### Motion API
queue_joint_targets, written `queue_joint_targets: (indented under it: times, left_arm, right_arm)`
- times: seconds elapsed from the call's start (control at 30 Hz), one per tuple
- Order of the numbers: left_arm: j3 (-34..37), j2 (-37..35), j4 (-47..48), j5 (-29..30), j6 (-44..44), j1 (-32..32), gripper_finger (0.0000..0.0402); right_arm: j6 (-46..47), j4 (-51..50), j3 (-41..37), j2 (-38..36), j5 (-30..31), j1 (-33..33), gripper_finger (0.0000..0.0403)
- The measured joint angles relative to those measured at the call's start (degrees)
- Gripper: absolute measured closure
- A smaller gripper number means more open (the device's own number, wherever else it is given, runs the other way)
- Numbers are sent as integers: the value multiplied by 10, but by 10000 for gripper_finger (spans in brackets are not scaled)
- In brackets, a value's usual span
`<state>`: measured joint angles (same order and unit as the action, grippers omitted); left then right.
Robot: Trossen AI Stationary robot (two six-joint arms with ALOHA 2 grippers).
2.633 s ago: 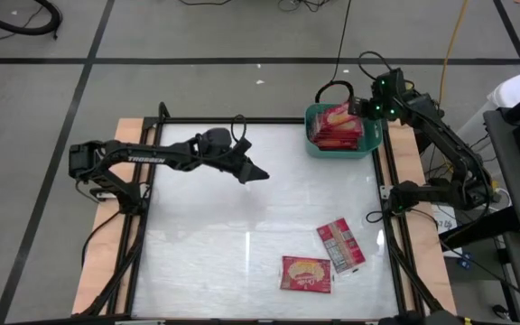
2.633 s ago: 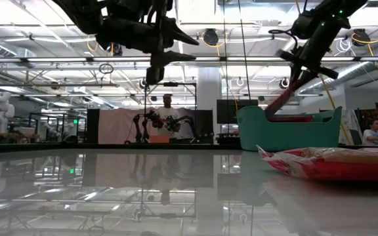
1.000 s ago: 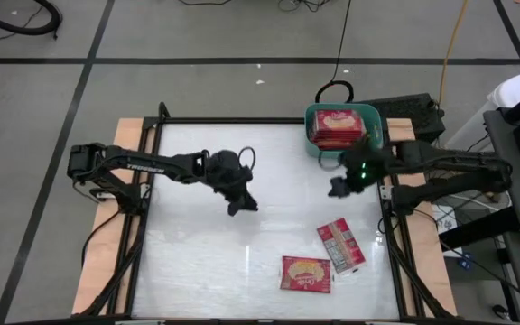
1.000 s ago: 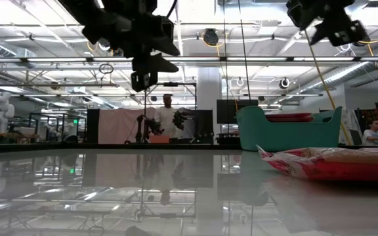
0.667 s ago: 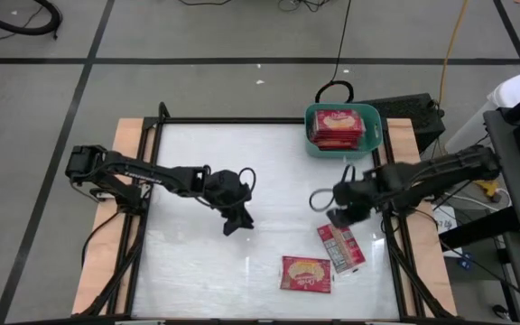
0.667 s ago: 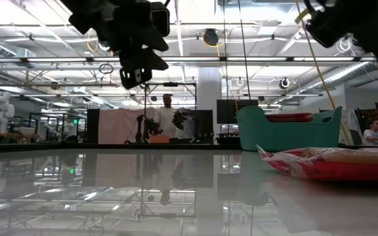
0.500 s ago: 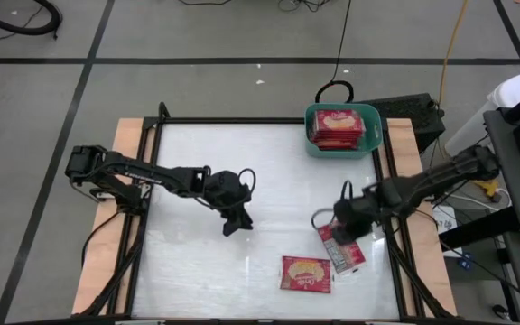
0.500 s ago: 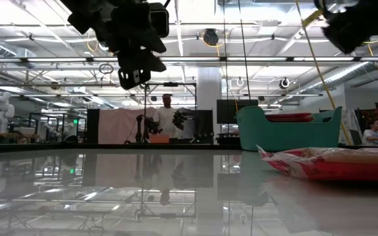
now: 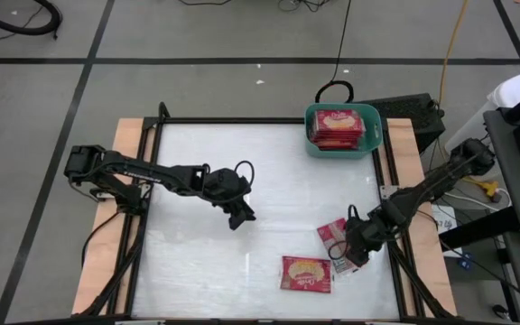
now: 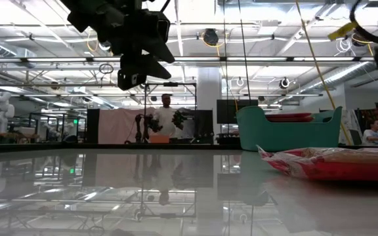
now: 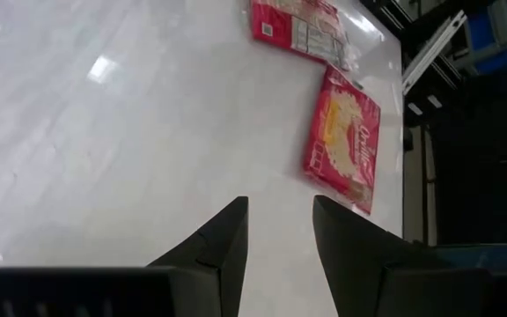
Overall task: Sort popcorn bags into baskets
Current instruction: Put the red popcorn bag into the green bin
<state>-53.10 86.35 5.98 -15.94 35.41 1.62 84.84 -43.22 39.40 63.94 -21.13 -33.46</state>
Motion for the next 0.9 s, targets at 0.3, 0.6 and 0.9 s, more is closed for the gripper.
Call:
queue_joint_targets:
  times: [0.3, 0.6, 0.9]
  left_arm:
    - [0, 0, 0, 43, 18, 20, 270]
    - [0, 0, 0, 86, 64, 26, 270]
    - [0, 0, -3, 158, 125, 50, 270]
  right_arm:
    - [44, 56, -68, 0, 45, -60, 87]
    - [79, 217, -152, 6, 55, -64, 162]
    - [63, 274, -164, 9, 103, -51, 374]
